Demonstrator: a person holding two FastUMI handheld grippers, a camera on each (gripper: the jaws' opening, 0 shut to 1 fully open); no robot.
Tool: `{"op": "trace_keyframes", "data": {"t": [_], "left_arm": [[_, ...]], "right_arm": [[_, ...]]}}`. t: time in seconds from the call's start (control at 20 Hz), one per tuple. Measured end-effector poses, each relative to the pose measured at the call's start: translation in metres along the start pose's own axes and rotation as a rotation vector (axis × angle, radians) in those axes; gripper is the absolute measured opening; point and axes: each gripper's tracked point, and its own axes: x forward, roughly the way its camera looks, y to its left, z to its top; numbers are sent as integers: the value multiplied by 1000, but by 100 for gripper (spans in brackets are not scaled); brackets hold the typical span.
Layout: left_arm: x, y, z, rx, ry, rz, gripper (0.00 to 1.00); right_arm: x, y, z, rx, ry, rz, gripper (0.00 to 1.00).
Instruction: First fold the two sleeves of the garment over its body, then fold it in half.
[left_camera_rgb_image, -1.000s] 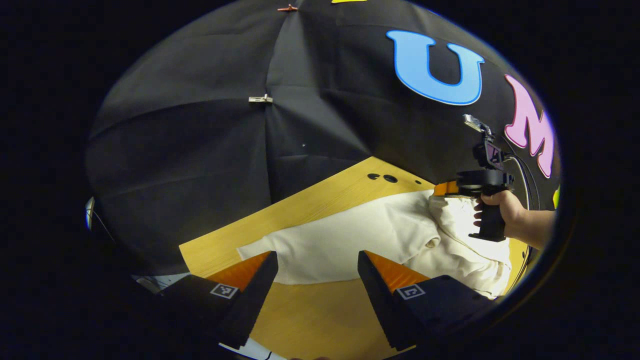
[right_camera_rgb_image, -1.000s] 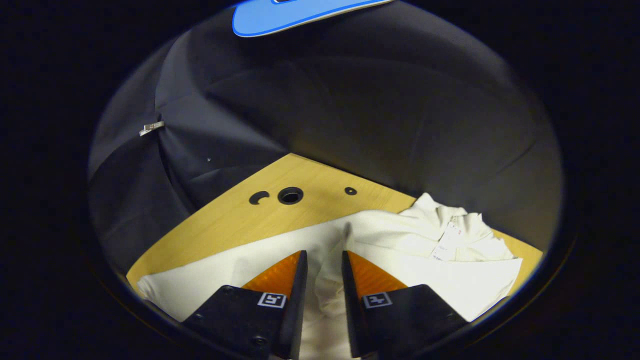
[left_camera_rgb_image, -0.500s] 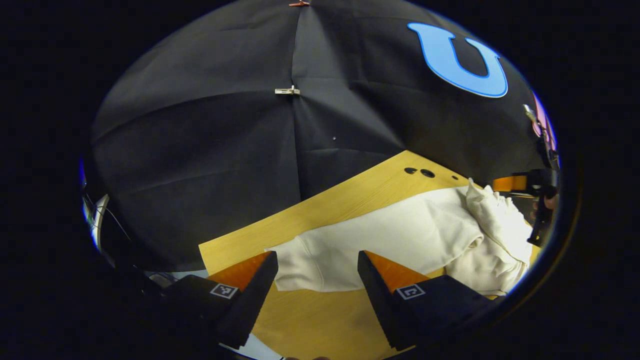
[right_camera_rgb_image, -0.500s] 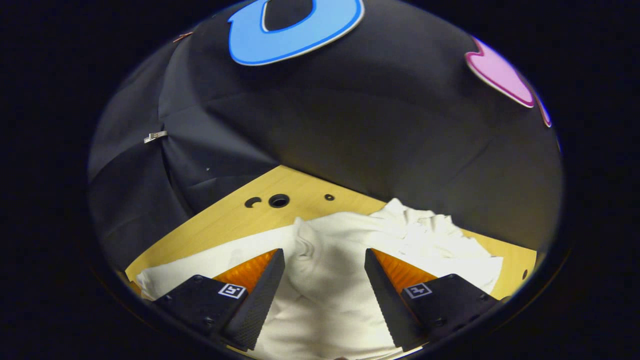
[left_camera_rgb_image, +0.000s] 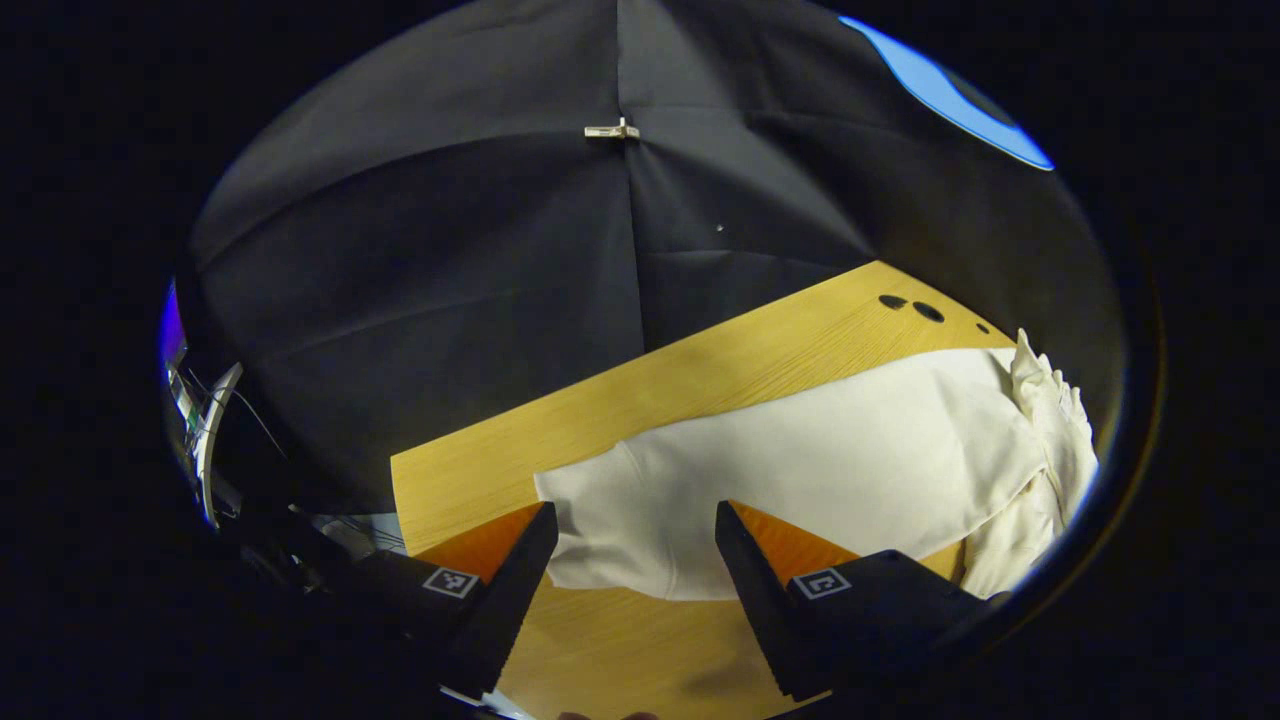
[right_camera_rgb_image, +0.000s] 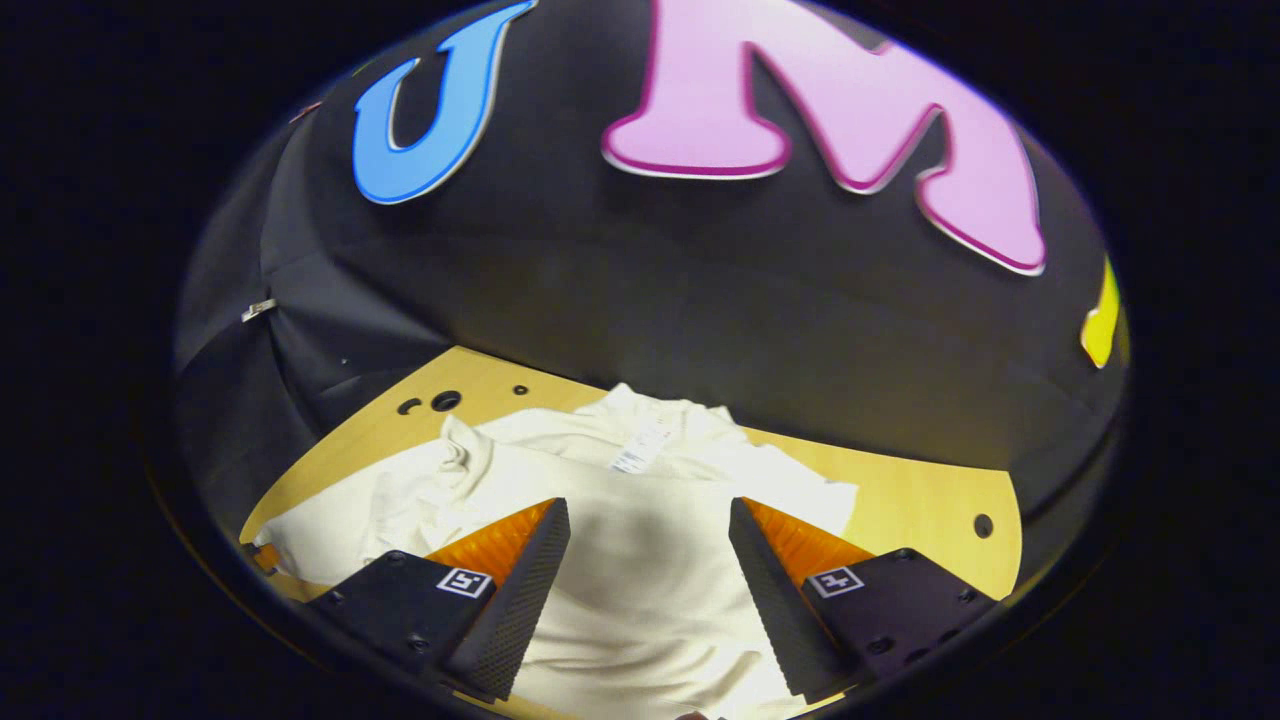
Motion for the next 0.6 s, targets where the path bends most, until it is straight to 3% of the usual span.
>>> {"op": "trace_keyframes", "data": {"t": [0.05, 0.15, 0.3, 0.4, 0.6], "left_arm": [[2, -1, -5, -5, 18, -3, 95], [5, -4, -4, -7, 18, -6, 100], [6, -9, -6, 16, 37, -22, 99], [6, -20, -6, 32, 37, -50, 91], [7, -35, -5, 102, 36, -69, 35]], "right_arm": [[-9, -18, -3, 8, 0, -25, 98], [-26, -49, -8, 18, -4, -73, 98], [-56, -82, -22, 23, 6, -129, 98], [-79, -95, -35, 37, 19, -154, 98], [-120, -115, -60, 59, 38, -187, 98]]}}
